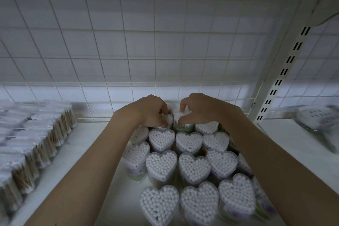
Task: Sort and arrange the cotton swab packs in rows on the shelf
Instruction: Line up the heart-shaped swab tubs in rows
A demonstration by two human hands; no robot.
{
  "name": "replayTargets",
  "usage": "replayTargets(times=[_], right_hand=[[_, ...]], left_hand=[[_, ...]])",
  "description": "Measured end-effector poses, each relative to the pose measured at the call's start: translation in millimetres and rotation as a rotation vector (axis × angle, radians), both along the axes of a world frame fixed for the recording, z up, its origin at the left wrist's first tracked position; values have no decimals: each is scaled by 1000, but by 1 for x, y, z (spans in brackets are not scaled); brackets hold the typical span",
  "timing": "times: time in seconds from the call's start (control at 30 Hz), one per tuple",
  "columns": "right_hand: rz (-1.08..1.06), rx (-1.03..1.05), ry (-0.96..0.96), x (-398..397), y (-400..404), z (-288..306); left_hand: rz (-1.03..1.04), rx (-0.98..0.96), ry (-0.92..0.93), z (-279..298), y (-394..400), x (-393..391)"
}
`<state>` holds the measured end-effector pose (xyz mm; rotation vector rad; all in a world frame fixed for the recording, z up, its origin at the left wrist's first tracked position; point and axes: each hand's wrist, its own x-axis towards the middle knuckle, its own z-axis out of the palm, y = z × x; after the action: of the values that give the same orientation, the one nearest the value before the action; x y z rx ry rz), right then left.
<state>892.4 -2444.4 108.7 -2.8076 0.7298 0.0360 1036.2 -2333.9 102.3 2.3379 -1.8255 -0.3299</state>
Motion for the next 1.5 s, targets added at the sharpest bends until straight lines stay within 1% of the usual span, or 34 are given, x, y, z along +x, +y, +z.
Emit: replayTargets(times=[0.13, 0.27, 0.33, 0.47, 0.5, 0.63, 0.8, 0.9, 0.97, 1.1, 1.17, 1.23, 1.37, 1.43, 1.5], right_hand=[[1, -7, -115, -8, 0, 15], [28, 48, -170, -16, 1, 28], [11, 68, -198, -22, 3, 32], [-65, 135, -352, -30, 2, 34], [-77, 147, -363, -31, 2, 33], [-49, 149, -290, -33, 6, 26], [-96, 45, -368, -34, 5, 12], [-146, -20, -353, -35, 6, 8], [-139, -37, -356, -36, 7, 7], [-89, 6, -434, -37, 8, 6], [-77, -20, -416, -35, 8, 6], [-83, -55, -396, -32, 10, 6], [-99, 16, -468, -28, 18, 5], [-132, -10, -478, -26, 21, 4], [-148, 22, -488, -24, 23, 3]], left_hand=[[-9, -7, 14, 1, 2, 1], [-19, 5, 14, 2, 3, 1], [-26, 7, 14, 2, 3, 2], [-37, 7, 11, 1, 4, 4], [-40, 7, 9, 0, 4, 4], [-48, 16, -9, -2, 5, 4], [-66, 13, -40, -3, 8, 2], [-68, 20, -54, -3, 8, 0], [-64, 20, -56, -4, 9, -1], [-54, 11, -73, -4, 10, -3], [-49, -9, -85, -6, 11, -4], [-50, -32, -86, -8, 13, -4], [-40, -59, -59, -9, 15, -5], [-37, -73, -51, -10, 16, -6], [-39, -91, -47, -11, 18, -6]])
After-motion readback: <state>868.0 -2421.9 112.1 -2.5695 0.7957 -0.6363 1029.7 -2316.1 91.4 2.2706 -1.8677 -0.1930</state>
